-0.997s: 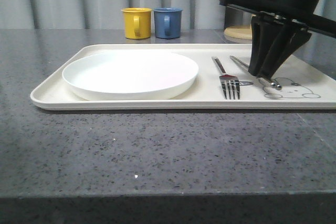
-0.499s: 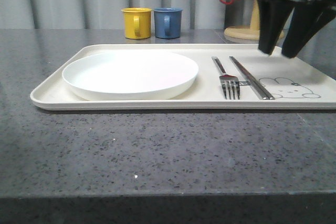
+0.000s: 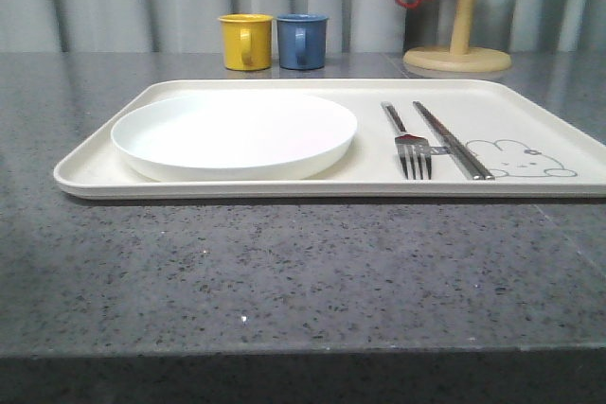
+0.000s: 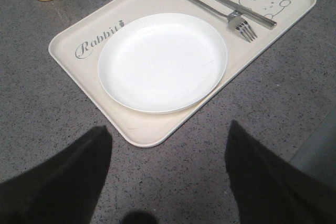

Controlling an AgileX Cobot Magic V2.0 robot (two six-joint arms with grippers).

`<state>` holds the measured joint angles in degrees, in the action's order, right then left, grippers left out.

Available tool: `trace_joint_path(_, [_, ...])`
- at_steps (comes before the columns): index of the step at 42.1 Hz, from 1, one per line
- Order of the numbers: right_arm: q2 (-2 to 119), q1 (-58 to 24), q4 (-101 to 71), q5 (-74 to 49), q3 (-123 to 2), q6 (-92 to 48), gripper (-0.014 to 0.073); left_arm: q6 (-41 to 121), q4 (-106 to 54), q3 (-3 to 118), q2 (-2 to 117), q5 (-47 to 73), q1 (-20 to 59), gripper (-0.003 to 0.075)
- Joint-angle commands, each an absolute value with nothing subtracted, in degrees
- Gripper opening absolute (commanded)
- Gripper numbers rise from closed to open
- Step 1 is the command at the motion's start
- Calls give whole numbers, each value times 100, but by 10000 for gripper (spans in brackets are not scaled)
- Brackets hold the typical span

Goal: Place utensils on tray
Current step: 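Grasp the silver spoon with the right gripper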

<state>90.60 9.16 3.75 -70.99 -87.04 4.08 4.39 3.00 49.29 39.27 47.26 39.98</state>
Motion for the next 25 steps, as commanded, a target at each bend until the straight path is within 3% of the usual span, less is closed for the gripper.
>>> trace_joint_path(1, [9041,1290,434,-7267,-8869,288,344,386,278,5081,3946,4317,4032,461])
trace_joint_path(25, [10114,1902,188,-6543,-8869,176,343,386,278,5081,3946,4317,4032,461])
